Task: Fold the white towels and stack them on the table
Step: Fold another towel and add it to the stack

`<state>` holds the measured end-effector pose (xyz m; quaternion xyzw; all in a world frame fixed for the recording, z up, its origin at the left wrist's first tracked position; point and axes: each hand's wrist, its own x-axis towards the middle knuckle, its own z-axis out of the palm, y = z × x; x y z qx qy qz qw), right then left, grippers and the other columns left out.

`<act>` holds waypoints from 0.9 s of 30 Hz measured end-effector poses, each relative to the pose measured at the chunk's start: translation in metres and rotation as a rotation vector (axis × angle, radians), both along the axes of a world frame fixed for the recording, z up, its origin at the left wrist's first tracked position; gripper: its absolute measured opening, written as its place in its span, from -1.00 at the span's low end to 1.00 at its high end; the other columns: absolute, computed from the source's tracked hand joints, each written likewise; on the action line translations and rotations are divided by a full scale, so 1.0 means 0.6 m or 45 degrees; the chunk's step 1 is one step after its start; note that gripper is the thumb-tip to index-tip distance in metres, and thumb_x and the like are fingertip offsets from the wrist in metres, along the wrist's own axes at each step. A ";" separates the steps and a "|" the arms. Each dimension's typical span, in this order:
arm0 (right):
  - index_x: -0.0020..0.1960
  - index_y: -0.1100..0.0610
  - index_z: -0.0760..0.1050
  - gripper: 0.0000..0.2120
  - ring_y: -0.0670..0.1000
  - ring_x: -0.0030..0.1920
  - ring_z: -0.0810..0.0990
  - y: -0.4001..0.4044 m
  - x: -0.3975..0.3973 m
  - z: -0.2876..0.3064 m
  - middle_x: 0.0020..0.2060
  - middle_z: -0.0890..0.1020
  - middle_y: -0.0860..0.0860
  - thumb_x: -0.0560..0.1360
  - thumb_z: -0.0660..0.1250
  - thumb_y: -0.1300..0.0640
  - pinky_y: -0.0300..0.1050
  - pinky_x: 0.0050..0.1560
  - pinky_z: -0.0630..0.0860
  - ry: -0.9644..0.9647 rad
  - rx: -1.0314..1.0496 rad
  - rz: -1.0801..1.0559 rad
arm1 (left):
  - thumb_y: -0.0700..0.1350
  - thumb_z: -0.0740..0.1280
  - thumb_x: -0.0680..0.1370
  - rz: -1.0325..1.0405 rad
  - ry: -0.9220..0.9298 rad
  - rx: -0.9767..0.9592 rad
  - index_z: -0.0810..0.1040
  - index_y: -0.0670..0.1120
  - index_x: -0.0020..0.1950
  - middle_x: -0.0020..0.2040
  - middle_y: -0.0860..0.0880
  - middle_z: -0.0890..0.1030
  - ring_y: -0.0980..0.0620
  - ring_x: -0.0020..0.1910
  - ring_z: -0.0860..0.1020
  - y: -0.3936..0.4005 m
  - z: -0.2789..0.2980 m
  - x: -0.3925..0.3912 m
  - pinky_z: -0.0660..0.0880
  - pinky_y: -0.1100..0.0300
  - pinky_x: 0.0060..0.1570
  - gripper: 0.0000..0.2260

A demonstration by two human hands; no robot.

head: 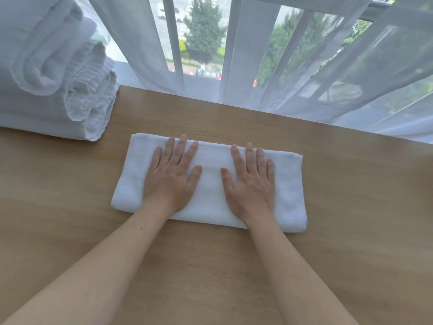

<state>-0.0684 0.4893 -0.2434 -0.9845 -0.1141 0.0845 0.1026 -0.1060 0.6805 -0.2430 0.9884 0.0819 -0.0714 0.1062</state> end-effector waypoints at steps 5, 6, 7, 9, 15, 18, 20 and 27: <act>0.62 -0.19 -0.14 -0.39 0.00 0.61 -0.20 -0.074 0.012 -0.001 0.63 -0.09 -0.05 0.61 -0.19 -0.31 0.05 0.56 -0.29 -0.013 -0.055 -0.137 | 0.33 -0.24 0.58 0.078 -0.001 0.039 -0.20 0.21 0.63 0.64 0.11 -0.22 0.09 0.60 -0.27 0.062 0.000 -0.026 -0.29 0.03 0.56 -0.39; 0.62 -0.18 -0.14 -0.39 -0.01 0.61 -0.20 -0.087 0.012 -0.001 0.63 -0.10 -0.05 0.61 -0.19 -0.31 0.05 0.57 -0.27 -0.013 -0.056 -0.161 | 0.34 -0.24 0.57 0.093 0.000 0.035 -0.20 0.21 0.63 0.64 0.11 -0.22 0.08 0.61 -0.27 0.071 -0.001 -0.029 -0.28 0.03 0.56 -0.37; 0.62 -0.18 -0.14 -0.38 -0.02 0.61 -0.21 -0.099 0.011 -0.002 0.63 -0.10 -0.06 0.61 -0.19 -0.31 0.05 0.57 -0.25 -0.015 -0.055 -0.180 | 0.36 -0.23 0.56 0.103 0.004 0.025 -0.20 0.22 0.63 0.64 0.12 -0.22 0.08 0.61 -0.27 0.079 -0.002 -0.031 -0.26 0.02 0.57 -0.36; 0.62 -0.16 -0.13 -0.37 -0.03 0.60 -0.22 -0.118 0.009 -0.004 0.63 -0.10 -0.08 0.60 -0.18 -0.31 0.06 0.58 -0.23 -0.017 -0.030 -0.207 | 0.38 -0.22 0.55 0.129 0.016 -0.002 -0.18 0.23 0.62 0.64 0.14 -0.22 0.07 0.61 -0.27 0.095 -0.006 -0.040 -0.23 0.00 0.58 -0.35; 0.65 0.06 -0.10 -0.39 0.04 0.61 -0.22 -0.092 -0.015 0.022 0.63 -0.13 0.01 0.66 -0.11 -0.15 0.13 0.55 -0.31 -0.094 -0.096 -0.287 | 0.27 -0.25 0.62 0.267 0.030 0.217 -0.08 0.05 0.66 0.66 -0.01 -0.15 -0.12 0.62 -0.25 0.079 0.011 -0.048 -0.46 -0.09 0.47 -0.36; 0.64 -0.06 -0.08 -0.42 0.03 0.61 -0.21 -0.027 -0.051 0.030 0.62 -0.13 -0.03 0.65 -0.16 -0.14 0.09 0.56 -0.33 -0.089 0.091 0.060 | 0.19 -0.22 0.63 -0.051 -0.061 -0.052 -0.07 0.09 0.65 0.65 0.02 -0.15 -0.03 0.61 -0.25 -0.021 0.022 -0.038 -0.41 -0.01 0.52 -0.43; 0.63 -0.14 -0.09 -0.43 0.04 0.61 -0.22 -0.008 -0.062 0.018 0.62 -0.13 -0.05 0.62 -0.18 -0.13 0.13 0.56 -0.30 -0.033 0.054 0.122 | 0.15 -0.22 0.61 -0.235 -0.056 -0.081 -0.02 0.13 0.64 0.66 0.03 -0.06 -0.02 0.63 -0.15 -0.066 0.018 -0.037 -0.32 0.01 0.56 -0.43; 0.62 -0.20 -0.17 -0.39 0.04 0.61 -0.24 -0.045 -0.045 -0.004 0.62 -0.14 -0.10 0.60 -0.19 -0.28 0.14 0.53 -0.37 -0.014 -0.035 -0.026 | 0.32 -0.17 0.58 -0.065 -0.020 0.024 -0.07 0.18 0.64 0.66 0.09 -0.13 0.04 0.63 -0.18 0.006 0.000 -0.030 -0.28 0.00 0.56 -0.37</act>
